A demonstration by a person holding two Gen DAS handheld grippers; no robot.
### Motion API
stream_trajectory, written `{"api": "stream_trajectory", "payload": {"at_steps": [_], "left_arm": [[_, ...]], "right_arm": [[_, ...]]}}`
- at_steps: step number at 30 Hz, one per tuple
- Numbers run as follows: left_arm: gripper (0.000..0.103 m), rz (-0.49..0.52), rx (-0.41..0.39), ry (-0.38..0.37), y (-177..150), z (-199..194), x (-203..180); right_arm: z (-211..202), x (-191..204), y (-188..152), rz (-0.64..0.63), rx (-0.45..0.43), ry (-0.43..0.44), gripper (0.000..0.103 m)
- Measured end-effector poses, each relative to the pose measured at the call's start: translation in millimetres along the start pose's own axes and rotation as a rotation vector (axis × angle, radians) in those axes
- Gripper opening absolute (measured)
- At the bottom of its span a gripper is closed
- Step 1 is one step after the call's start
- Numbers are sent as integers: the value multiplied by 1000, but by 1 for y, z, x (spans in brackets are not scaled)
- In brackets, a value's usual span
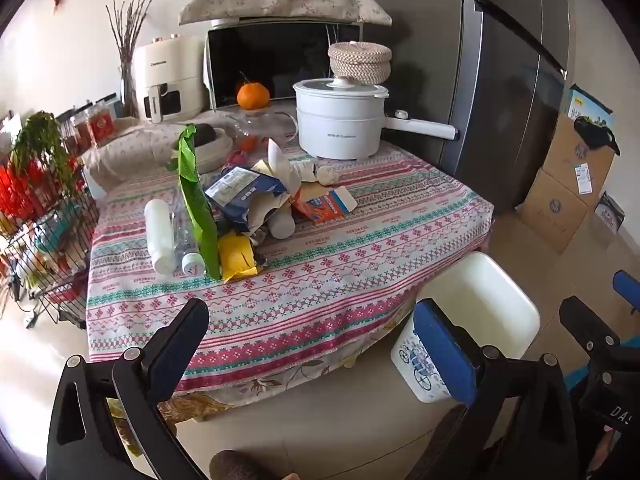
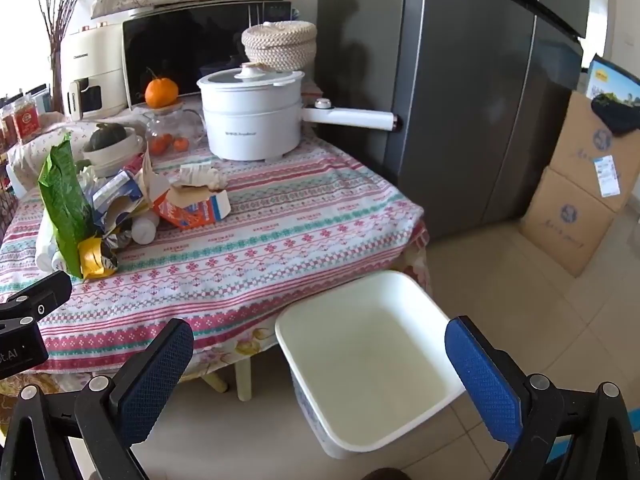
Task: Collect trash
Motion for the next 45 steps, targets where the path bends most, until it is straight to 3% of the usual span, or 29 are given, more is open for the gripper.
{"api": "stream_trajectory", "payload": {"at_steps": [45], "left_arm": [[103,-1,-1,-26,1,-2,3]], "right_arm": [[1,9,13,-6,-9,-12,103]]}}
Point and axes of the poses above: each gripper's, at about its wrist camera, not at the fingertips, and z roughly the way its jaws point, x to its left, y to its top, the point moved 9 cm from there along z, roughly the way its jaws point, and after that the axes turned 1 degree about z, right-handed, at the moved point
